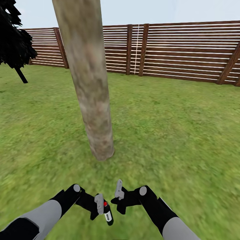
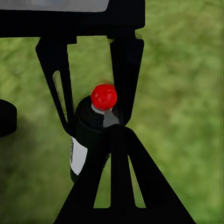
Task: In the garden, pick up the pesticide atomizer on the floor and spray pesticide onto both trees until each tree trunk is fully covered.
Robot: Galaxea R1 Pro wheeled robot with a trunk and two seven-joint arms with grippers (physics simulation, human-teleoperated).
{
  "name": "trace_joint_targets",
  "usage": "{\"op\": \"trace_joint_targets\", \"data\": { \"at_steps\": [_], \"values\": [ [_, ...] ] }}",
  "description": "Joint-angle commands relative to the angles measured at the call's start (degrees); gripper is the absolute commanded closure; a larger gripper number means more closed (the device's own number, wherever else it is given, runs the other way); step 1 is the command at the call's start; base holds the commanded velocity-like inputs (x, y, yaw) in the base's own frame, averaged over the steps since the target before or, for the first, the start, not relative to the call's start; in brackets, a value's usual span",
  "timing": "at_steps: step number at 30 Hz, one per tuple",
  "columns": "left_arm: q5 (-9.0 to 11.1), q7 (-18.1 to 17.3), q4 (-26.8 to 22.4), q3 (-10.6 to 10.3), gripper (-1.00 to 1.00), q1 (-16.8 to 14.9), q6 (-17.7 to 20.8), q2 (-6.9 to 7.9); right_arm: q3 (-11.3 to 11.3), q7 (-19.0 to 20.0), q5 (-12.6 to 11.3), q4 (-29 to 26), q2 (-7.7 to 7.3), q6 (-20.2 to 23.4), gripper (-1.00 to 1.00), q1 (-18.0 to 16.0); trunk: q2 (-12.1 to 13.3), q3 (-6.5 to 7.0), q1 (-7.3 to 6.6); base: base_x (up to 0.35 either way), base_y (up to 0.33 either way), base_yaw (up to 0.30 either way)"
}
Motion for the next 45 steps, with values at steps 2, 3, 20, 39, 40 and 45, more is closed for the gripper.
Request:
{"op": "trace_joint_targets", "data": {
  "at_steps": [2,3,20,39,40,45],
  "values": [
    [-0.64,-0.21,-0.08,0.22,1.0,0.0,-0.58,-0.56,-0.01,0.18,0.39,-0.11,0.01,-0.03,1.0,-0.01,-0.02,-0.05,-0.01,0.0,0.0,0.0],
    [-0.64,-0.27,-0.09,0.22,1.0,0.0,-0.59,-0.73,-0.02,0.18,0.39,-0.1,0.01,-0.03,1.0,-0.01,-0.02,-0.05,-0.01,0.0,0.0,0.0],
    [-0.16,-1.03,-1.84,0.66,1.0,0.0,-1.17,-1.42,-0.21,0.04,0.57,0.08,-0.16,-0.03,1.0,-0.01,-0.02,-0.05,-0.01,0.0,0.0,0.0],
    [-0.82,-0.25,-1.14,0.31,1.0,1.1,-1.14,6.77,-0.14,-0.09,0.57,0.41,-0.44,-0.03,1.0,-0.01,-0.02,-0.05,-0.01,0.0,0.0,0.0],
    [-0.84,-0.21,-1.15,0.31,1.0,2.12,-1.15,8.26,-0.14,-0.09,0.57,0.48,-0.59,-0.03,1.0,-0.01,-0.02,-0.05,-0.01,0.0,0.0,0.0],
    [-0.73,0.33,-1.12,0.44,1.0,5.61,-0.82,15.25,-0.36,-0.25,0.56,1.66,-2.27,-0.19,-1.0,0.06,-0.02,-0.05,-0.01,0.0,0.0,0.0]
  ]
}}
